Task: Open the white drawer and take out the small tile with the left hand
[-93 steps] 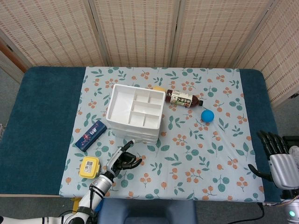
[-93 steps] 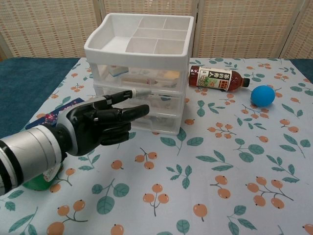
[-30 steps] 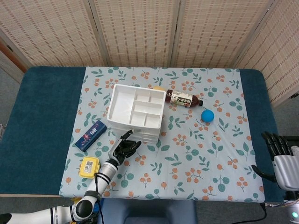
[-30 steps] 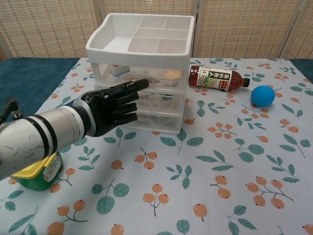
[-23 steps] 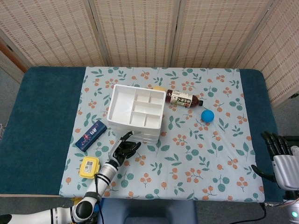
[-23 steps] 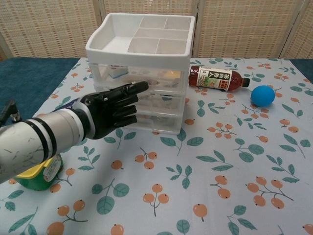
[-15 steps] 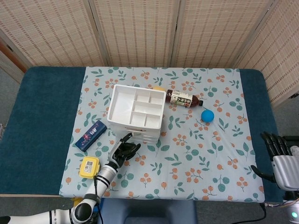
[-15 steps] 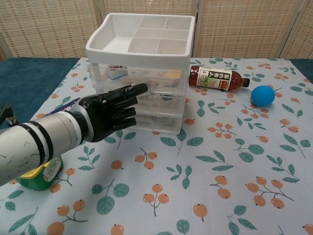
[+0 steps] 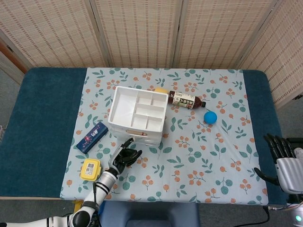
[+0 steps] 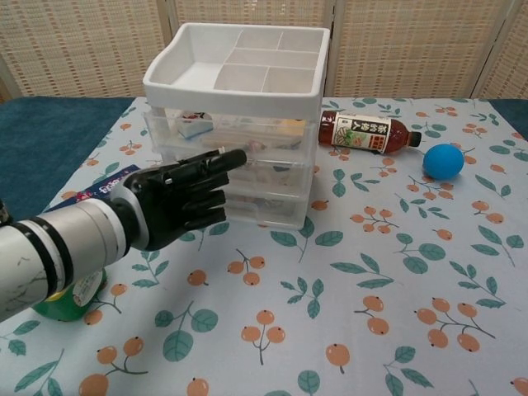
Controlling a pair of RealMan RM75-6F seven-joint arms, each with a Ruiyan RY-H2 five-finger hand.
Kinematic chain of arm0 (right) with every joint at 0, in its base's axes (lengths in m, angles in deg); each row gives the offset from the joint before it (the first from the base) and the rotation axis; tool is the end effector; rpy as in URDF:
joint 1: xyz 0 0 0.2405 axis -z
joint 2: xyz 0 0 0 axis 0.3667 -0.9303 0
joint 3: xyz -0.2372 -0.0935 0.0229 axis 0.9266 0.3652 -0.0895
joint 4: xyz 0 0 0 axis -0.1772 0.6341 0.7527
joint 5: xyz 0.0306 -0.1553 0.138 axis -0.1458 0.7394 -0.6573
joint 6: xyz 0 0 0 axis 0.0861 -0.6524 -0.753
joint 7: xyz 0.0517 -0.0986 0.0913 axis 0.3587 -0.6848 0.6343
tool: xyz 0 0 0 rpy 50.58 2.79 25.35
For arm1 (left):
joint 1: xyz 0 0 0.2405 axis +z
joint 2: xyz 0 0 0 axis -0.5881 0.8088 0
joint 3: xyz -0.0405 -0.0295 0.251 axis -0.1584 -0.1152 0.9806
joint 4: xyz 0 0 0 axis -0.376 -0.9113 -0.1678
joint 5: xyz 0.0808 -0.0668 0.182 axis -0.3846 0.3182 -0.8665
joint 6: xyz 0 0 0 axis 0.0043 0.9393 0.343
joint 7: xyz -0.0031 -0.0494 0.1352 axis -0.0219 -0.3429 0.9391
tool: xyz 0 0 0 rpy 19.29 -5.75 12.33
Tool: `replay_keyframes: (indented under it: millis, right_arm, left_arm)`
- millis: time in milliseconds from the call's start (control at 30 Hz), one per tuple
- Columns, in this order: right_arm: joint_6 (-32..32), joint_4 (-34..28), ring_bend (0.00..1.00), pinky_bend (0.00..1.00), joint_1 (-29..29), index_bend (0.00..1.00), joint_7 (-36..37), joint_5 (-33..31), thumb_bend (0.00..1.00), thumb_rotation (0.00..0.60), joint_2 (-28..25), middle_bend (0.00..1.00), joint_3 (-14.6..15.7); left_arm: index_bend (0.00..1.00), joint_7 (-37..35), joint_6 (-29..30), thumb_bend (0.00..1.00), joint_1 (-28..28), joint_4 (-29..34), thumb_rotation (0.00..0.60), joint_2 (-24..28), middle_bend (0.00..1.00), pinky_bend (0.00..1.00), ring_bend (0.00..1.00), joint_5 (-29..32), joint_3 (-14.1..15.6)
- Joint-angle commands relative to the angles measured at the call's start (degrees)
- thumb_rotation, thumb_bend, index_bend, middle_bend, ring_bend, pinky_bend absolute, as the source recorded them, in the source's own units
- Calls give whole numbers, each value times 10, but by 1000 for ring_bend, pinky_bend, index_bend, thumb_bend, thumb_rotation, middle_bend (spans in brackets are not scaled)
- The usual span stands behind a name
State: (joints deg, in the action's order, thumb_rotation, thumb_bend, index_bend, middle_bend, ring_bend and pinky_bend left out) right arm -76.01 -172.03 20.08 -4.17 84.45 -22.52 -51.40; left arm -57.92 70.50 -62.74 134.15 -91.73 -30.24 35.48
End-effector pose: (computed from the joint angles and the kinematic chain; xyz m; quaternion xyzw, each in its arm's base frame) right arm -0.3088 -0.1602 0.1707 0.5776 -0.3976 0.4222 0.5745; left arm -0.0872 0.2712 -0.0675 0.1615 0.8538 0.4942 0.0254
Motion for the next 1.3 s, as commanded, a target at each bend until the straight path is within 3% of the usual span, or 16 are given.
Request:
replay_keyframes:
  millis: [33, 267, 533, 800, 1000, 1300]
  right_arm:
    - [1, 1, 0, 0, 0, 0, 1, 0, 198, 600, 0, 44, 0]
    - [-4, 2, 0, 0, 0, 0, 2, 1, 198, 600, -2, 44, -2]
    - [-10, -6, 0, 0, -1, 0, 10, 7, 198, 600, -7, 44, -5]
    - [-7, -4, 0, 0, -4, 0, 14, 7, 198, 600, -8, 44, -5]
    - [-7, -1, 0, 0, -4, 0, 19, 9, 198, 600, -6, 44, -5]
    - [-10, 4, 0, 0, 0, 0, 24, 7, 198, 600, -5, 44, -3]
  left_arm:
    - [148, 10, 8, 292, 7, 12, 600, 7, 970, 1000, 1000, 0, 9]
    - [46, 61, 17, 292, 22, 51, 600, 52, 927, 1000, 1000, -36, 52]
    - [134, 146, 61, 292, 30, 86, 600, 103, 922, 1000, 1000, -102, 79]
    - [169, 223, 114, 292, 39, 106, 600, 163, 917, 1000, 1000, -220, 117]
    - [158, 296, 152, 292, 28, 70, 600, 179, 917, 1000, 1000, -266, 113]
    - [155, 391, 130, 292, -7, 53, 600, 189, 919, 1000, 1000, -229, 111]
